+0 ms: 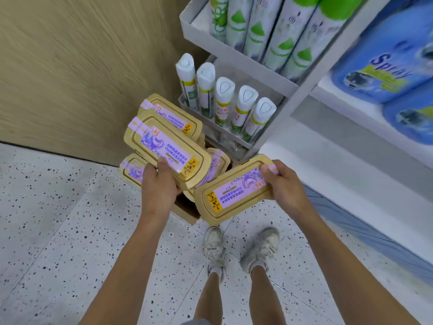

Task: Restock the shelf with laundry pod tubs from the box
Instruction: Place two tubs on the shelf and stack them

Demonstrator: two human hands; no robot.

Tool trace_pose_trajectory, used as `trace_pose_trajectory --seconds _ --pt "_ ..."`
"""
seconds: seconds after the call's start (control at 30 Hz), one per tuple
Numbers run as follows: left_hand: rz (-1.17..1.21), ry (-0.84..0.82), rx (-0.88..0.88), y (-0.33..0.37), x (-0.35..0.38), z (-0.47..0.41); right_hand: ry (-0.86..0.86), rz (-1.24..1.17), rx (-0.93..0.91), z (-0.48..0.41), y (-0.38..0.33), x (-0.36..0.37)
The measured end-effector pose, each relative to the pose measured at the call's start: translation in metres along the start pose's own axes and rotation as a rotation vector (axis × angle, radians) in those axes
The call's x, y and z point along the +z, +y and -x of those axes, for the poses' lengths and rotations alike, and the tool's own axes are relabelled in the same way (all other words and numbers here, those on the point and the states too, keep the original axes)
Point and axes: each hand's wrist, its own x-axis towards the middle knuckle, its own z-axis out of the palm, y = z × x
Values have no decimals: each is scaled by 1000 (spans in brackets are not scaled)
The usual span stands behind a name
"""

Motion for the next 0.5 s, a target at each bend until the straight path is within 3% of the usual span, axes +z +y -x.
trace_pose_trajectory --seconds 0.33,0.5 --pt "-192 -171 61 -19 113 76 312 -313 102 58 79 -125" --pt "-220 -299 98 -62 186 110 492 -477 158 90 138 -198"
